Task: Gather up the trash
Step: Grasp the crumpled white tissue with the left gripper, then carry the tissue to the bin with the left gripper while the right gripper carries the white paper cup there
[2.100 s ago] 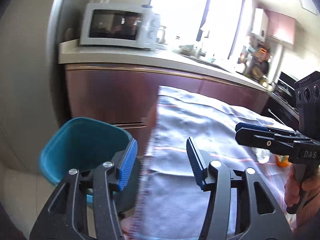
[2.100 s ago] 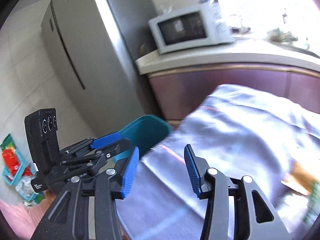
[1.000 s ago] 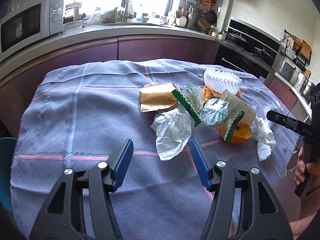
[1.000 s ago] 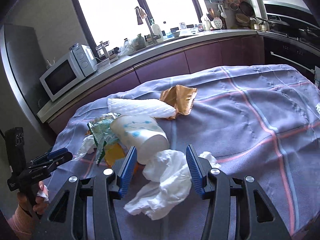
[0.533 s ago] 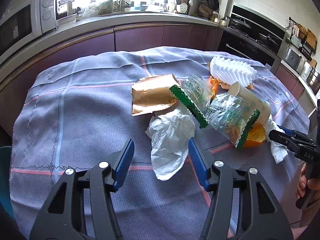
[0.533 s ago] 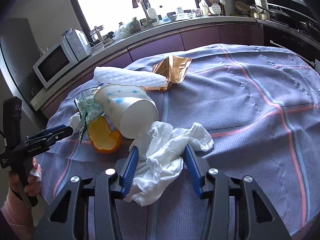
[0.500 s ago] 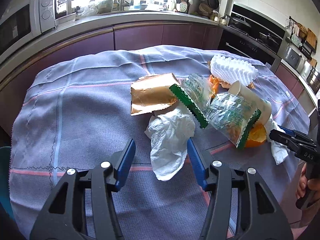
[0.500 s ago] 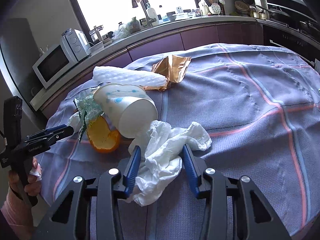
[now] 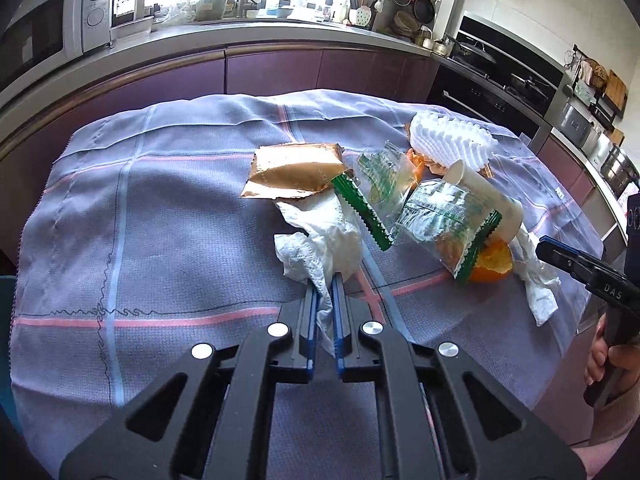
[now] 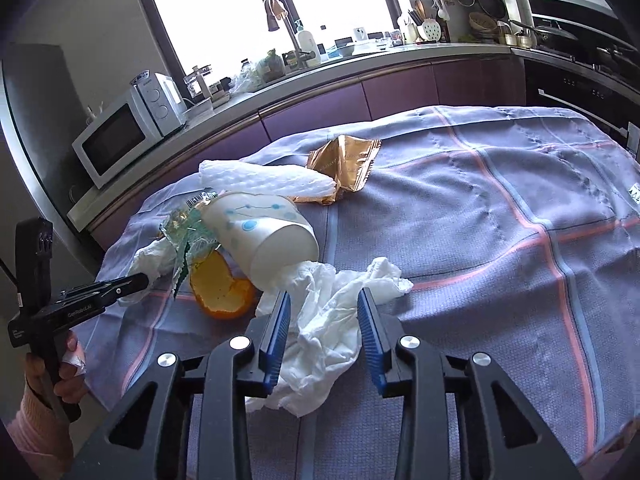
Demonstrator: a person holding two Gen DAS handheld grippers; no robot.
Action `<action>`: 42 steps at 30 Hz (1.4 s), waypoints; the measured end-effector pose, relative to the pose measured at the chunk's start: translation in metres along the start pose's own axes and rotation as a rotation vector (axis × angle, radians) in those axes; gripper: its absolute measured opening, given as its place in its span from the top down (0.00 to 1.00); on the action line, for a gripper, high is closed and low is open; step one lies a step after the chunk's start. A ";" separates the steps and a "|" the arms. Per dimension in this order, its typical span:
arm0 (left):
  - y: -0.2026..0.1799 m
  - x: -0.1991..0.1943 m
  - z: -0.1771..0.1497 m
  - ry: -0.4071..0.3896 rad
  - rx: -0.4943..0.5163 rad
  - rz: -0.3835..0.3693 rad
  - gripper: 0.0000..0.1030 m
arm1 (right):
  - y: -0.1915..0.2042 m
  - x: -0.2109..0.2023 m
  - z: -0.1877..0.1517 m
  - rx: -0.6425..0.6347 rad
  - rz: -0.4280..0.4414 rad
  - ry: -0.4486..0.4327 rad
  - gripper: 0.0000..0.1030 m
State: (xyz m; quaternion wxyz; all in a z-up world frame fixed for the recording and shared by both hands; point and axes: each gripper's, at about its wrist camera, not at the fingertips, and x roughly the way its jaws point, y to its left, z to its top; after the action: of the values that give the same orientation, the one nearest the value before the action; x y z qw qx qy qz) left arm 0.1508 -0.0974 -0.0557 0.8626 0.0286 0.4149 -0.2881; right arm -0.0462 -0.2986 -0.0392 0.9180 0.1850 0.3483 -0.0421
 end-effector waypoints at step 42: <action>0.054 -0.095 -0.030 -0.159 -0.109 0.010 0.93 | 0.031 -0.023 0.036 0.060 0.187 -0.167 1.00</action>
State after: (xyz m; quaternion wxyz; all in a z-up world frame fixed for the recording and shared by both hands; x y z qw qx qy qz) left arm 0.1116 0.0012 -0.0156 0.8944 -0.0391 0.3602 -0.2624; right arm -0.0348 -0.2845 0.0095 0.9378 0.2399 0.2504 0.0180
